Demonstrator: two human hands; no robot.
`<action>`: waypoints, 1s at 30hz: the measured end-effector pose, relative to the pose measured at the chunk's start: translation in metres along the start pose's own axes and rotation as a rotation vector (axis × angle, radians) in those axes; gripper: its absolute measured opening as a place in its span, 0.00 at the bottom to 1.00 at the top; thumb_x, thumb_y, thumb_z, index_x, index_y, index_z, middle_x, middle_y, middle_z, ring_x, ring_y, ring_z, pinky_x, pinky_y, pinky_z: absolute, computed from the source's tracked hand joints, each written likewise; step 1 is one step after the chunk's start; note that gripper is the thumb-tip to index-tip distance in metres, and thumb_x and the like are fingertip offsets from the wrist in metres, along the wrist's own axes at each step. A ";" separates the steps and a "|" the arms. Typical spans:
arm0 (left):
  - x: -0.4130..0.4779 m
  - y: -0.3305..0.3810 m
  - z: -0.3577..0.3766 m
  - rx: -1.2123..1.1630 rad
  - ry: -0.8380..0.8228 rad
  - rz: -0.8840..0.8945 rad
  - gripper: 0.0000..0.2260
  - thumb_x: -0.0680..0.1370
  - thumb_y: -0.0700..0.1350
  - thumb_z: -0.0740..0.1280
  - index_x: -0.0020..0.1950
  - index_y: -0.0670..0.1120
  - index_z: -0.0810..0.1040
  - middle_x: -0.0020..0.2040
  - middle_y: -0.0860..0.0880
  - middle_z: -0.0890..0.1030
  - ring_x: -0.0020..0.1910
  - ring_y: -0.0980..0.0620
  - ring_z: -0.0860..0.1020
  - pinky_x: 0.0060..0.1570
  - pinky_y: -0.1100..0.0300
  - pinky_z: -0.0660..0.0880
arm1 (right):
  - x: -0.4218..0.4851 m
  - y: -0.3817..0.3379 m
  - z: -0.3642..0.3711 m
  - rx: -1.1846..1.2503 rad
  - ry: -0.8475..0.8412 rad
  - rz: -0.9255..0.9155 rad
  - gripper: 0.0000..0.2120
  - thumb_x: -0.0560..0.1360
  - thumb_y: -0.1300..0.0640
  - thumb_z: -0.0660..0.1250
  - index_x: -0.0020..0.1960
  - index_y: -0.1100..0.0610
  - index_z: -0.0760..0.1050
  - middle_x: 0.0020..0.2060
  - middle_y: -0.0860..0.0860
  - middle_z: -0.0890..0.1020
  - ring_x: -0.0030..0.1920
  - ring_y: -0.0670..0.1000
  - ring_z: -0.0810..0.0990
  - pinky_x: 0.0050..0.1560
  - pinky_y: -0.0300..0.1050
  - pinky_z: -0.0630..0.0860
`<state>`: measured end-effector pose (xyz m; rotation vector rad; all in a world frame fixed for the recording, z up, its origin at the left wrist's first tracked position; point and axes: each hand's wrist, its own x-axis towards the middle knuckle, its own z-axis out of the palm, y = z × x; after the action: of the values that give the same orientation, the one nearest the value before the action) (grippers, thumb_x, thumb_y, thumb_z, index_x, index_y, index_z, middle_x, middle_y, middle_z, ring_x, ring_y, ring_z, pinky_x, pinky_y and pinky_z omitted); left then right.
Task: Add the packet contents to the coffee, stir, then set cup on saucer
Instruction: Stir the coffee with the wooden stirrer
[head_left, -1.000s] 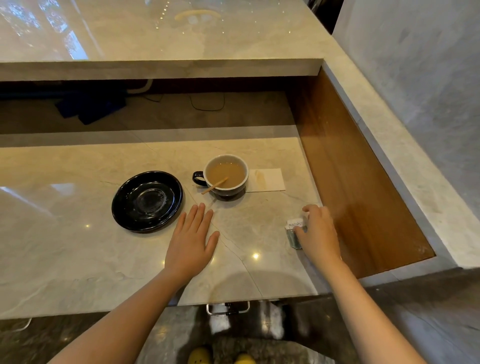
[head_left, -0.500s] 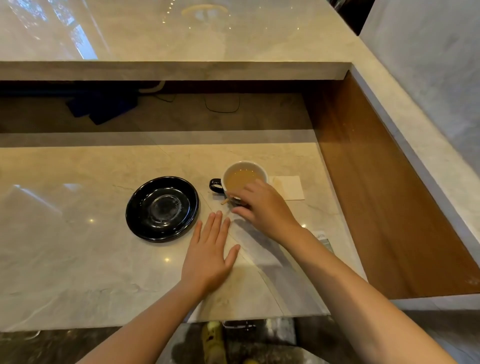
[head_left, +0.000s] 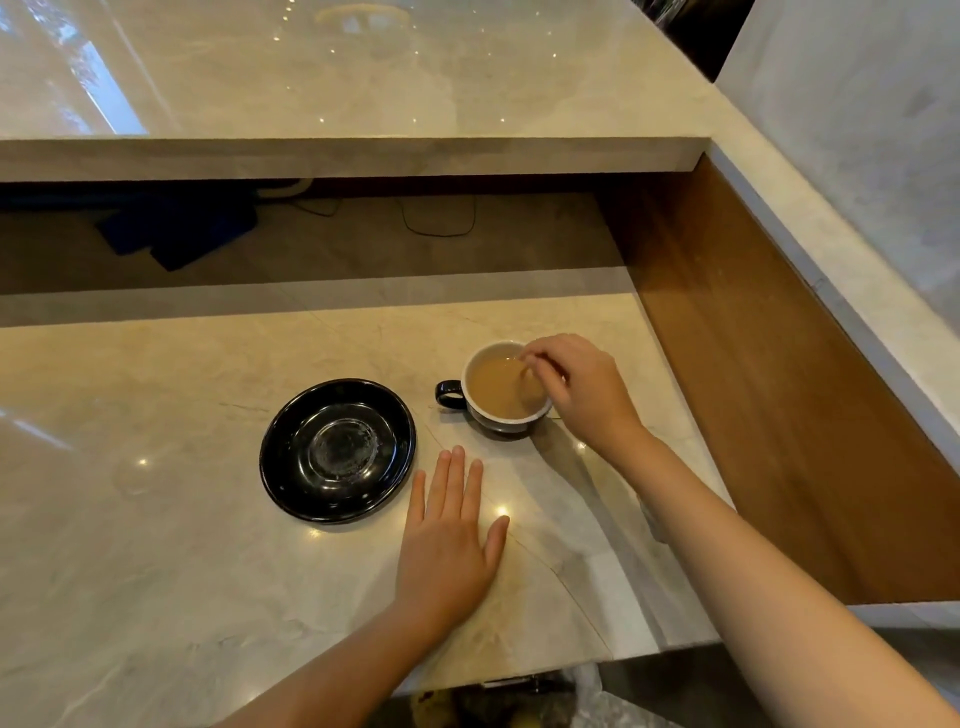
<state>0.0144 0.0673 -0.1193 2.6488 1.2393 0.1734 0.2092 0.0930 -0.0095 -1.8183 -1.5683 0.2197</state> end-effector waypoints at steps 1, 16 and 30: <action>0.000 0.000 0.000 -0.005 -0.002 -0.003 0.29 0.79 0.59 0.49 0.75 0.45 0.53 0.75 0.43 0.54 0.74 0.48 0.49 0.70 0.47 0.46 | 0.004 0.001 -0.003 0.025 0.015 0.022 0.08 0.76 0.62 0.63 0.50 0.62 0.79 0.45 0.57 0.83 0.46 0.52 0.79 0.46 0.42 0.74; 0.000 0.003 -0.005 -0.002 -0.013 -0.029 0.29 0.78 0.61 0.46 0.75 0.46 0.53 0.76 0.44 0.54 0.75 0.48 0.48 0.70 0.47 0.48 | 0.036 0.024 -0.015 0.160 -0.032 0.235 0.09 0.78 0.60 0.59 0.48 0.61 0.78 0.34 0.51 0.78 0.35 0.44 0.75 0.36 0.33 0.71; 0.000 0.003 -0.008 0.014 -0.012 -0.033 0.29 0.78 0.60 0.47 0.74 0.46 0.55 0.76 0.44 0.54 0.75 0.48 0.49 0.70 0.48 0.48 | 0.012 0.030 0.005 0.466 0.046 0.443 0.08 0.76 0.61 0.61 0.44 0.57 0.79 0.31 0.49 0.79 0.31 0.41 0.76 0.38 0.38 0.75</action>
<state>0.0152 0.0660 -0.1109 2.6351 1.2838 0.1437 0.2335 0.1063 -0.0278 -1.7462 -0.9579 0.6829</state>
